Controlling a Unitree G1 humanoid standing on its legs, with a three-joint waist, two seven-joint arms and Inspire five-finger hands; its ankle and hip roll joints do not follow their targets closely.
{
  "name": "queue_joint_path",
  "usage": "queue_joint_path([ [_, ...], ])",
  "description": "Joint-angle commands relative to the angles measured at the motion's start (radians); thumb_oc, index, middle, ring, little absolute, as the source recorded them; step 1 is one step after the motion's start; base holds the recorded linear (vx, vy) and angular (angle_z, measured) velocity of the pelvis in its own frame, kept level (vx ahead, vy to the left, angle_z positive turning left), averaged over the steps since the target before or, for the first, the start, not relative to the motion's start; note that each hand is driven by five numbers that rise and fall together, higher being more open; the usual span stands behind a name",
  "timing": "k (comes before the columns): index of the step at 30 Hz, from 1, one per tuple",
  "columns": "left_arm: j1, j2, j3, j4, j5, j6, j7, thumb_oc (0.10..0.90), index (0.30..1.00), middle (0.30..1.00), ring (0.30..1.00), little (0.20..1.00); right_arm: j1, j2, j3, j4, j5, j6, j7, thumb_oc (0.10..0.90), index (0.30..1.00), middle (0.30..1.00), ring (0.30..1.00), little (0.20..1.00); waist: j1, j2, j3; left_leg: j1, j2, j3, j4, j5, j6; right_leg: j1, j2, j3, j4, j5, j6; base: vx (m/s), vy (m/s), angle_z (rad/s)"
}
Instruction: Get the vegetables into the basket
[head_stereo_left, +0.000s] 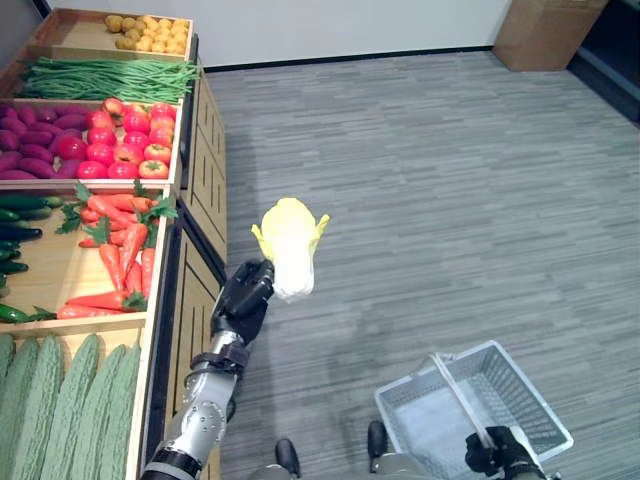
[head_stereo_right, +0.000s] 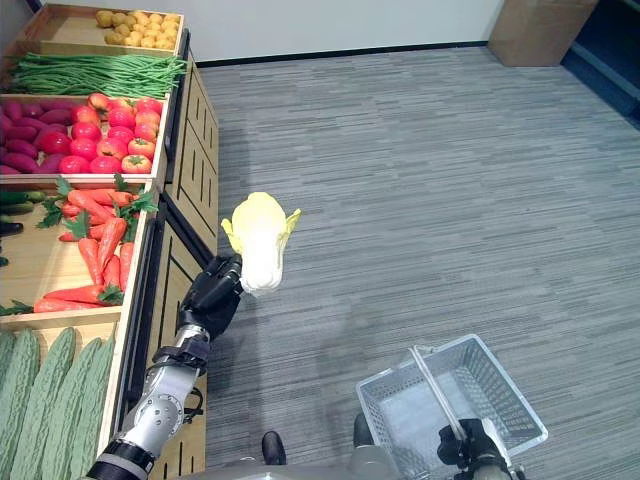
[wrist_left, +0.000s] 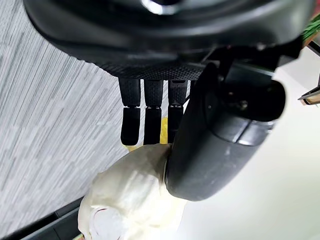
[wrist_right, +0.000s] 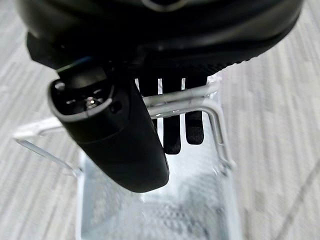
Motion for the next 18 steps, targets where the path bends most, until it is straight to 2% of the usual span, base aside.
queue_joint_path([
  [1, -0.074, 0.006, -0.016, -0.166, 0.014, -0.061, -0.101, 0.4, 0.3, 0.3, 0.3, 0.3, -0.09, -0.165, -0.027, -0.016, -0.017, -0.05, -0.079, 0.4, 0.3, 0.3, 0.3, 0.3, 0.012, -0.033, -0.067, -0.013, 0.063, -0.015, 0.001, 0.01, -0.078, -0.001, -0.057, -0.025, 0.06, -0.016, 0.086, -0.02, 0.011, 0.03],
  [4, -0.091, 0.056, -0.054, -0.174, 0.029, -0.023, -0.144, 0.4, 0.3, 0.3, 0.3, 0.3, -0.1, -0.275, -0.013, -0.239, -0.123, -0.058, -0.094, 0.4, 0.3, 0.3, 0.3, 0.3, -0.001, -0.03, -0.071, -0.011, 0.067, -0.006, 0.001, 0.013, -0.082, 0.002, -0.056, -0.024, 0.035, -0.003, 0.089, -0.04, 0.008, -0.01],
  [5, -0.091, 0.056, -0.054, -0.174, 0.029, -0.023, -0.144, 0.4, 0.3, 0.3, 0.3, 0.3, -0.1, -0.275, -0.014, -0.24, -0.123, -0.057, -0.094, 0.4, 0.3, 0.3, 0.3, 0.3, -0.001, -0.03, -0.072, -0.011, 0.067, -0.006, 0.001, 0.013, -0.082, 0.002, -0.056, -0.024, 0.035, -0.003, 0.089, -0.03, 0.001, -0.1],
  [8, -0.097, 0.074, -0.075, -0.178, 0.03, -0.006, -0.156, 0.4, 0.3, 0.3, 0.3, 0.3, -0.102, -0.315, -0.034, -0.415, -0.161, -0.064, -0.105, 0.4, 0.3, 0.3, 0.3, 0.3, -0.015, -0.028, -0.075, -0.008, 0.07, 0.001, 0.001, 0.014, -0.085, 0.006, -0.053, -0.022, 0.023, 0.004, 0.089, -0.02, -0.011, -0.05],
  [10, -0.108, 0.084, -0.096, -0.183, 0.03, 0.008, -0.166, 0.4, 0.3, 0.3, 0.3, 0.3, -0.113, -0.327, -0.04, -0.489, -0.18, -0.069, -0.112, 0.4, 0.3, 0.3, 0.3, 0.3, -0.02, -0.023, -0.079, -0.003, 0.074, 0.006, 0.001, 0.012, -0.086, 0.009, -0.05, -0.018, 0.012, 0.008, 0.088, -0.01, -0.02, -0.1],
  [13, -0.127, 0.095, -0.123, -0.185, 0.032, 0.017, -0.17, 0.4, 0.3, 0.3, 0.3, 0.3, -0.142, -0.323, -0.03, -0.509, -0.175, -0.074, -0.116, 0.4, 0.3, 0.3, 0.3, 0.3, -0.019, -0.021, -0.08, 0.002, 0.076, 0.009, 0.001, 0.012, -0.086, 0.011, -0.047, -0.012, 0.006, 0.01, 0.087, -0.01, -0.017, -0.1],
  [18, -0.174, 0.107, -0.184, -0.185, 0.04, 0.042, -0.181, 0.4, 0.3, 0.3, 0.3, 0.3, -0.186, -0.278, -0.023, -0.595, -0.111, -0.09, -0.108, 0.4, 0.3, 0.3, 0.3, 0.3, -0.025, -0.013, -0.084, 0.008, 0.083, 0.018, 0.001, 0.013, -0.089, 0.014, -0.041, -0.008, 0.001, 0.009, 0.084, 0.0, -0.011, -0.03],
])
